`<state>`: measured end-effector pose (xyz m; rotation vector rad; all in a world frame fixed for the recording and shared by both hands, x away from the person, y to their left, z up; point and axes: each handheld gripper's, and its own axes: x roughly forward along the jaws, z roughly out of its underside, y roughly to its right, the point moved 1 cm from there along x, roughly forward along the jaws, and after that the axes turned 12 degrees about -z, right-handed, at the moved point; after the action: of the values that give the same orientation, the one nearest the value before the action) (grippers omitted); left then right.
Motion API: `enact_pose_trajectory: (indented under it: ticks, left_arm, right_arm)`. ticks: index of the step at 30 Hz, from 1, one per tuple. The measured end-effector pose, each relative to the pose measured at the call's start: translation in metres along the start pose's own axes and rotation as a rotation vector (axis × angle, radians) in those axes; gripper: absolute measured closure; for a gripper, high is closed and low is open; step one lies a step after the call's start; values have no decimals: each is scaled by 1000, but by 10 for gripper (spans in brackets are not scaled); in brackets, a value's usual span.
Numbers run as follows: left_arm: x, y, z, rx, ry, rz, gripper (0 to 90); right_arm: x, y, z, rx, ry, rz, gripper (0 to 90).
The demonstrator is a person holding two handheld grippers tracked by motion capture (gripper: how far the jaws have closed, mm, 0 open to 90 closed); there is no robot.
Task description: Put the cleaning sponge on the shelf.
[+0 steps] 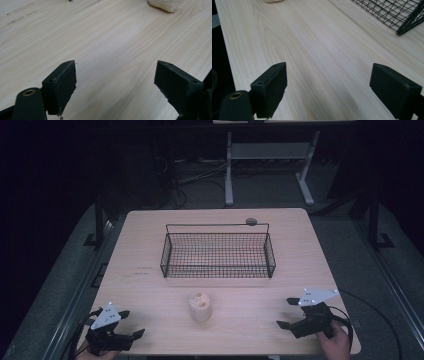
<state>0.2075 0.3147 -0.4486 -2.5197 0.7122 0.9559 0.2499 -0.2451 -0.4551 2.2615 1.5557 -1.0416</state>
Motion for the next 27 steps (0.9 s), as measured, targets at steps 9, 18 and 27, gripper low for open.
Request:
enact_pose_trajectory:
  ticks: [9, 18, 27]
  left_arm:
    - [1, 4, -2, 7, 2, 21, 171]
    - [4, 12, -10, 49, -12, 35, 171]
    - [8, 17, -20, 101, -45, 50, 171]
  right_arm:
    - [0, -1, 0, -5, 6, -7, 138]
    - [-1, -2, 0, -9, 12, -9, 138]
    - [-1, -2, 0, -7, 13, -12, 138]
